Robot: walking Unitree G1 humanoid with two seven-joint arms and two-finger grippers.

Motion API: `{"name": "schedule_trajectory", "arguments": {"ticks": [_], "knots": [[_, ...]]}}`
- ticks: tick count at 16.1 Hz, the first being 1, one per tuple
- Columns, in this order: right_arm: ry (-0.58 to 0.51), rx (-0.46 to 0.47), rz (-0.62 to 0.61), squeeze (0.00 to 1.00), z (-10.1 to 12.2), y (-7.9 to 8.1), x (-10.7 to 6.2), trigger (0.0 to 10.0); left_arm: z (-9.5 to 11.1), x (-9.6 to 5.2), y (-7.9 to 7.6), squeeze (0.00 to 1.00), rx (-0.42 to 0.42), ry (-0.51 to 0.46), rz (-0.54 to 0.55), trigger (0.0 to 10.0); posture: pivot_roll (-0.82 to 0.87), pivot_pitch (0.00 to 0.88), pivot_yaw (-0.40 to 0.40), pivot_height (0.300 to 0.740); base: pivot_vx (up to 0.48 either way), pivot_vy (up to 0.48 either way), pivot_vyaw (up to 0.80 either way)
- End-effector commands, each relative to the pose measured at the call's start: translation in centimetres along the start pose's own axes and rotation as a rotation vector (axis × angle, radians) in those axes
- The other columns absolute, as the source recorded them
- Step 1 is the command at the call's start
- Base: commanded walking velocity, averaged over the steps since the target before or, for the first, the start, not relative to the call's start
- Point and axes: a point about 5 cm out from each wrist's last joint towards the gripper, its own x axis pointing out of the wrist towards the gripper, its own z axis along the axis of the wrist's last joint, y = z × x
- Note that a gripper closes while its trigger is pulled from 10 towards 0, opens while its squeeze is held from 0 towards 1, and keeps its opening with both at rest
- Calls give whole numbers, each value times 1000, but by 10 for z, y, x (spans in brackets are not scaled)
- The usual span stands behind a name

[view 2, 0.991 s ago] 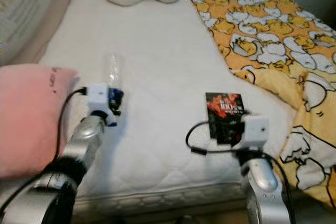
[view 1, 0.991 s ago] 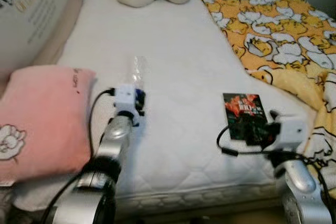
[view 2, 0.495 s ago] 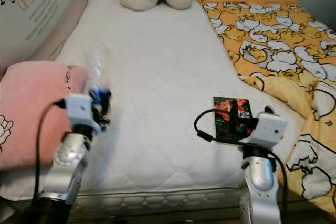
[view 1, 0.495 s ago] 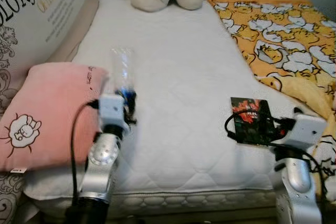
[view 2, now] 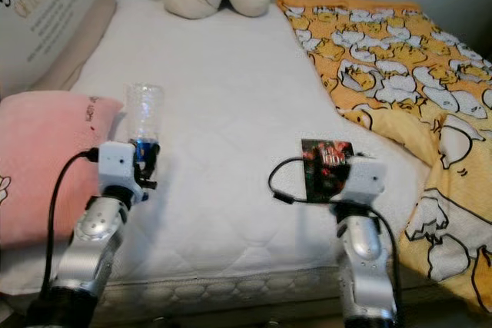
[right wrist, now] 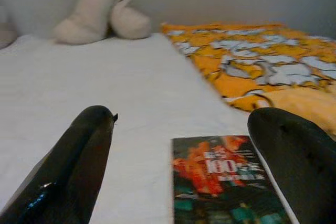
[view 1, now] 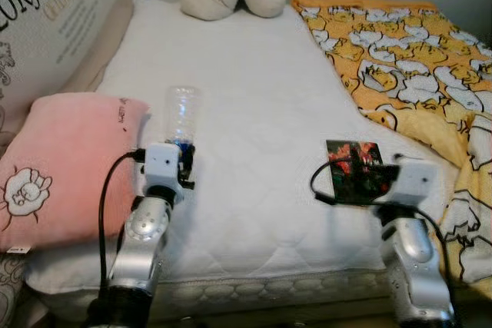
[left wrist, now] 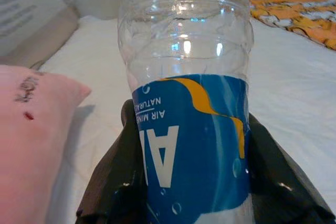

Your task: Clean up the room

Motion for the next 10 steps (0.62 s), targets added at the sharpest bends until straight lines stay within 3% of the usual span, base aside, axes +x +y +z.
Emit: {"name": "schedule_trajectory", "arguments": {"ticks": [1, 5, 10], "knots": [[9, 1, 4, 0, -2, -2, -1, 10000, 12, 1, -6, 0, -14, -57, -16, 10000, -59, 0, -37, 740, 0, -469, 669], [36, -8, 28, 0, -10, -2, -9, 10000, 9, -4, -4, 0, -11, -46, -29, 10000, -65, 0, -32, 740, 0, -472, 639], [43, -6, 40, 0, -13, 3, -11, 10000, 6, 3, 0, 0, 16, -18, -20, 10000, -81, 0, -20, 740, 0, 0, 591]]}}
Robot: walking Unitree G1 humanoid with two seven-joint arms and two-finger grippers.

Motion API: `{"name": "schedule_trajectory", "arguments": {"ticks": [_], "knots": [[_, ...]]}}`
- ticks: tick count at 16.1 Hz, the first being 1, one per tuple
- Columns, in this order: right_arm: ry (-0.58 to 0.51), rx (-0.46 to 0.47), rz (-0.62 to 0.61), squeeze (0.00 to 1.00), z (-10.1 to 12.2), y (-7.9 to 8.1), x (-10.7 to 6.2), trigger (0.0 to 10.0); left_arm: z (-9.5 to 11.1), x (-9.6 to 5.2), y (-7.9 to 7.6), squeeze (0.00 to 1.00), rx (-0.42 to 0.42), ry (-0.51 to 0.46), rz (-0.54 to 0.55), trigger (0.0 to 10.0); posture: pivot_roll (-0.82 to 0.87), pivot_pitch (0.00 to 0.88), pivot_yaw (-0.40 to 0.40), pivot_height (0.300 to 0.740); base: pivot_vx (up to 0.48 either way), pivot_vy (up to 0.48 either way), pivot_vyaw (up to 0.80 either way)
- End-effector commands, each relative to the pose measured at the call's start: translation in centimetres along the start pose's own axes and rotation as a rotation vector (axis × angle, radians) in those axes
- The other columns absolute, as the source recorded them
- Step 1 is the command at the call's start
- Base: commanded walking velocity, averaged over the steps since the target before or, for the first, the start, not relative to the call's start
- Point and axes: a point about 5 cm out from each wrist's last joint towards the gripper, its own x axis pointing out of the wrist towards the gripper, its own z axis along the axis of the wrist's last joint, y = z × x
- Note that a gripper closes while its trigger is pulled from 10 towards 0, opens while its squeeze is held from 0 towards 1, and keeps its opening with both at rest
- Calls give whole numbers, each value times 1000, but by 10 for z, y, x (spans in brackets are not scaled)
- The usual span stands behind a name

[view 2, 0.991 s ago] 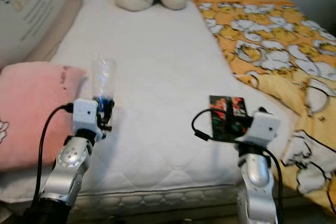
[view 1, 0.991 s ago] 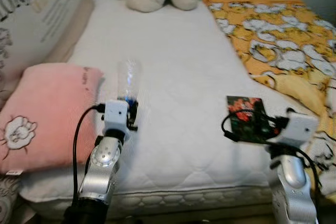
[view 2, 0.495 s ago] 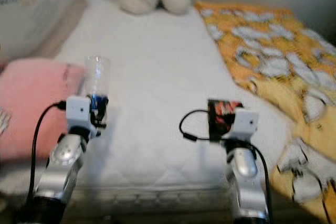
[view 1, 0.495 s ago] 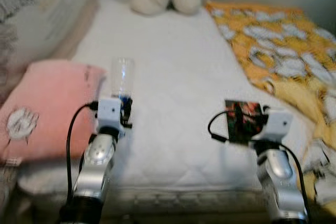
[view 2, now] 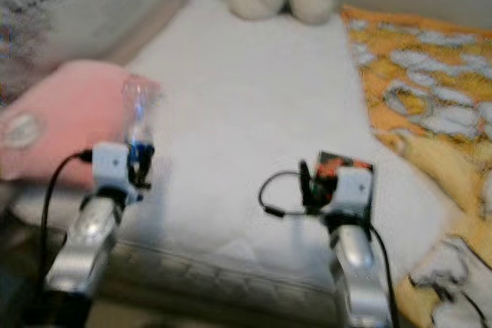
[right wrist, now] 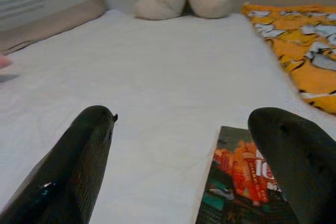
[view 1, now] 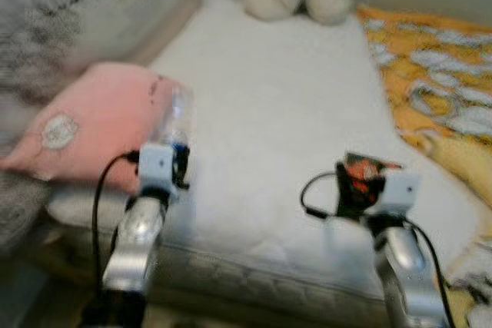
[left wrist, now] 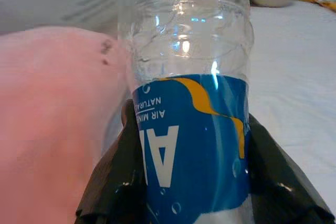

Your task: Clean up the room

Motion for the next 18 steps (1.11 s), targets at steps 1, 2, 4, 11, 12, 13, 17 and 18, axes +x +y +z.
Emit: {"name": "schedule_trajectory", "arguments": {"ticks": [1, 2, 4, 11, 12, 13, 17, 18], "knots": [[-14, 0, 1, 0, 3, 2, 1, 10000, 9, 7, -4, 0, 18, -25, -24, 10000, -83, 0, -11, 740, 0, 0, 0], [-14, 3, -1, 0, 2, 2, 1, 10000, 9, 8, -4, 0, 21, -26, -26, 10000, -84, 0, -8, 740, 0, 0, 0], [-13, 9, 9, 0, 1, 5, 2, 10000, 10, 10, -4, 0, 17, -26, -39, 10000, -86, 0, -5, 740, -193, 144, 231], [8, 9, 20, 0, -4, 4, 2, 10000, 12, 7, -8, 0, 5, -48, -77, 10000, -76, 0, 7, 740, -381, 296, 687], [12, 12, 20, 0, -5, 4, 3, 10000, 13, 8, -10, 0, 24, -57, -90, 10000, -76, 0, 9, 740, -277, 0, 663], [13, 14, 24, 0, -5, 5, 4, 10000, 14, 9, -12, 0, 26, -66, -102, 10000, -79, 0, 14, 740, 0, 0, 656], [4, 14, 32, 0, -3, 7, 9, 10000, 17, 13, -12, 0, 54, -77, -105, 10000, -86, 0, 18, 740, 0, -321, 634], [3, 12, 36, 0, -3, 7, 11, 10000, 15, 14, -11, 0, 49, -71, -94, 10000, -84, 0, 15, 740, 0, -472, 606]]}}
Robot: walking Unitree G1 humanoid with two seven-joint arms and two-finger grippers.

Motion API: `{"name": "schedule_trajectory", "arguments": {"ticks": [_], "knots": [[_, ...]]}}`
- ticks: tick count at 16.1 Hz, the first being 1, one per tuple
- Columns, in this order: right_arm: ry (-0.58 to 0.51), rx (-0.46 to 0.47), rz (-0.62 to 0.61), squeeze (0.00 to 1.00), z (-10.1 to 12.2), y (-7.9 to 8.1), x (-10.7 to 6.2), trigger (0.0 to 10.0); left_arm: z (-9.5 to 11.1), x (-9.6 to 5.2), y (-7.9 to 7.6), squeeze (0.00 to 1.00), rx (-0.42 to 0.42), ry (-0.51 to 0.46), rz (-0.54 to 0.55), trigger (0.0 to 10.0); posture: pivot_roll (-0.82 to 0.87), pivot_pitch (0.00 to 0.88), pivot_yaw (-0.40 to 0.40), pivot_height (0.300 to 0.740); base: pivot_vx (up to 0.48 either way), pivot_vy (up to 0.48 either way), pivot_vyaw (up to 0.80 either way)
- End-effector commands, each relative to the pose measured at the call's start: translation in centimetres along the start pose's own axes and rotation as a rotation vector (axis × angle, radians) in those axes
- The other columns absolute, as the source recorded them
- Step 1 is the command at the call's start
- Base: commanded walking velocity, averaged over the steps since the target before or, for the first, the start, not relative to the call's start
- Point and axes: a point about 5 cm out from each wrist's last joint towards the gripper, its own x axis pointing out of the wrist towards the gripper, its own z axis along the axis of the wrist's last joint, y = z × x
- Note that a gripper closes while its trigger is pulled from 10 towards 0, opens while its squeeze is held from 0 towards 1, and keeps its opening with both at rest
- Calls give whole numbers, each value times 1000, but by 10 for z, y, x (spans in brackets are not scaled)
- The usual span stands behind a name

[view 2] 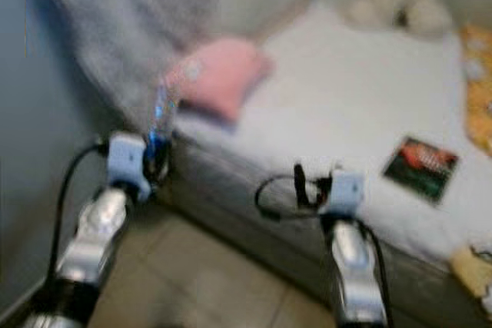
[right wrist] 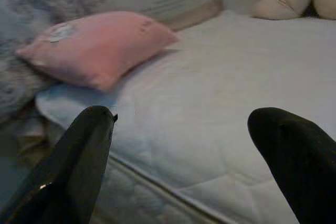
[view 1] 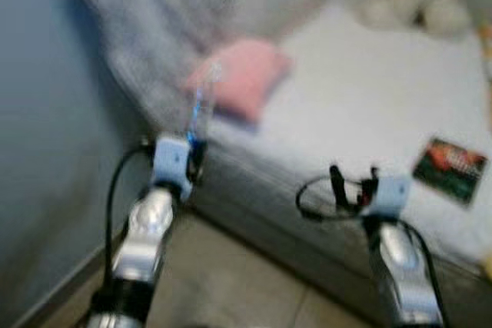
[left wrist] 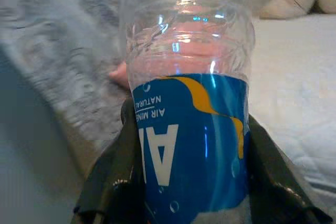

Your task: Clean up the room

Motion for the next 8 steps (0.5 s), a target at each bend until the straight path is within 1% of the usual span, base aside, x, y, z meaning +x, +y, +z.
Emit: {"name": "schedule_trajectory", "arguments": {"ticks": [1, 3, 7, 8], "knots": [[-12, 7, 3, 0, 3, 0, 4, 10000, 4, 3, 4, 0, 5, -15, 25, 10000, -78, 0, 12, 740, 0, -461, 594], [-18, 3, 9, 0, 4, 0, 6, 10000, 2, 1, 8, 0, 1, -4, 44, 10000, -61, 0, 9, 740, 0, -459, 584], [-9, 1, 15, 0, 2, 1, 9, 10000, 2, 0, 10, 0, 63, -7, 45, 10000, -45, 0, 5, 740, 0, -458, 561], [-9, 5, 18, 0, 2, 4, 11, 10000, 3, 1, 10, 0, 81, -10, 48, 10000, -42, 0, 2, 740, 0, -458, 563]]}}
